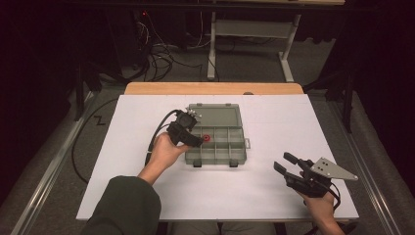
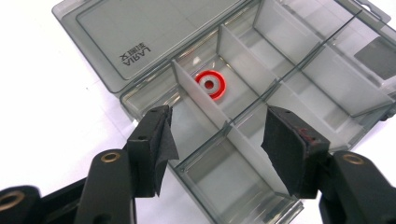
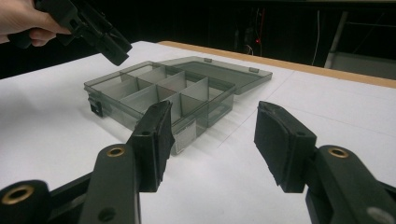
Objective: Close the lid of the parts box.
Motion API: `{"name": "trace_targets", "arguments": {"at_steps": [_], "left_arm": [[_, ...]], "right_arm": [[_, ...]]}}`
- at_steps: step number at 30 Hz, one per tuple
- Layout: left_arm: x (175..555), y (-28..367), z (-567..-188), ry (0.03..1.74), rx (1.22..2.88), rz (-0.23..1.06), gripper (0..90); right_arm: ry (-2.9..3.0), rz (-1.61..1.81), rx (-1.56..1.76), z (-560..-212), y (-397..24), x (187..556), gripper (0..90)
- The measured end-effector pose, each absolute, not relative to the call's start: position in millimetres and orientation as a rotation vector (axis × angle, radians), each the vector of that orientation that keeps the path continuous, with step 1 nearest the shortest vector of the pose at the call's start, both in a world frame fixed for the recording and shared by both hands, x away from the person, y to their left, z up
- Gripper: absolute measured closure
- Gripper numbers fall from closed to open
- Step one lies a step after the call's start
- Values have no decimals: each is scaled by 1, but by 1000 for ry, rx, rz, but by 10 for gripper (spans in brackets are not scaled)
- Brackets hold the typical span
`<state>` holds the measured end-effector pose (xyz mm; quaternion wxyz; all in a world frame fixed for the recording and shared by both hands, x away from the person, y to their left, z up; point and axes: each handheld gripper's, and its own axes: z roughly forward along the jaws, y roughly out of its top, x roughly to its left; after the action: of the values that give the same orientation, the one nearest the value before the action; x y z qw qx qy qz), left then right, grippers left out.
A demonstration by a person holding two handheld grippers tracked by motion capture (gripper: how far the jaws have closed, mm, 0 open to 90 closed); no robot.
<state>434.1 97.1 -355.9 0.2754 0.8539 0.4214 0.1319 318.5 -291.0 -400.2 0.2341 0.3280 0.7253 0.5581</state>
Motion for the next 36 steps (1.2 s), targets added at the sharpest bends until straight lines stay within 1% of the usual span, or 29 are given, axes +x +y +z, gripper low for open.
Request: {"name": "trace_targets", "arguments": {"at_steps": [2,22,36], "left_arm": [[434,100,-356,1138,2283,355,415],[439,116,-360,1185,2239,386,421],[442,129,-362,1229,2210,373,408]], "right_arm": [[1996,1531,904,-400,-291,319,503],[2032,1528,919,-396,-281,321,507],[2142,1471,946,-389,-256,334,559]]}}
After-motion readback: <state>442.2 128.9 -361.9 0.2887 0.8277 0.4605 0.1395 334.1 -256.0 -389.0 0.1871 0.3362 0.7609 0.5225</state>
